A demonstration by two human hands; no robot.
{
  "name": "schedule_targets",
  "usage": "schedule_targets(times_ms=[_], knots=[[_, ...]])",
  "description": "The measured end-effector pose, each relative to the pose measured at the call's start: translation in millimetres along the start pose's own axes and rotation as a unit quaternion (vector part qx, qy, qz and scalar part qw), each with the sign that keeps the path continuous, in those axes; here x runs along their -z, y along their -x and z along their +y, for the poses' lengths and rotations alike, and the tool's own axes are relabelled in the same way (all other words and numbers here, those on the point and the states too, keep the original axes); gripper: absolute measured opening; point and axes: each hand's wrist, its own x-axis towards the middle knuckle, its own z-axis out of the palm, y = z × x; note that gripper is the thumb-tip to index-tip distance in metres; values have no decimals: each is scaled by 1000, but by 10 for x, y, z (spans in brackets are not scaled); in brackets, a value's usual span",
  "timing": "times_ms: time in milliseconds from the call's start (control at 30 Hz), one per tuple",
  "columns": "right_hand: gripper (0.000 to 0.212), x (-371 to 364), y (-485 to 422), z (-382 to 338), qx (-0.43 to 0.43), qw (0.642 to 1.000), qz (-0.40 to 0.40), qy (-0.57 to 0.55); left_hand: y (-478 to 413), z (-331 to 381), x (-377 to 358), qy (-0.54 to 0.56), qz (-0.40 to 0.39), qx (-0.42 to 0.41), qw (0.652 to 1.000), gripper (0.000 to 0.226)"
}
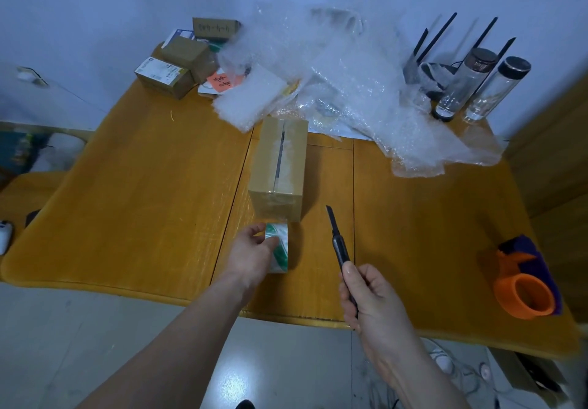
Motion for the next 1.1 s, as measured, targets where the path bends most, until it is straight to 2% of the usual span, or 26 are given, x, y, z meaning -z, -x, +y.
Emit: schedule_targets(times_ms=[167,233,333,467,533,667,967,1033,1100], knots=[[35,-70,16,-108,-31,999,-3,13,-46,-9,-8,23,3,15,1000,47],[31,-124,-36,-225,22,993,-15,115,-61,-14,-4,29,-3,22,999,46],[24,-251,-259,-472,127,953,-15,275,-66,-32,3,42,-6,23,999,45],[25,-507,-650,-792,255,880,-31,399,-68,-52,26,77,-13,26,997,44],[27,-606,-791,-895,267,874,-46,403,-74,-49,29,91,-21,32,995,38],[45,-665,-940,-941,243,902,-36,356,-111,-37,32,100,-34,35,994,28],[30,-638,-1071,-739,216,919,-50,325,-207,-46,71,78,-69,37,994,17],[29,-675,-1080,-739,244,897,-75,360,-212,-26,69,71,-74,37,994,9],[49,-703,-1125,-739,289,847,-98,434,-227,3,59,68,-79,43,994,10]])
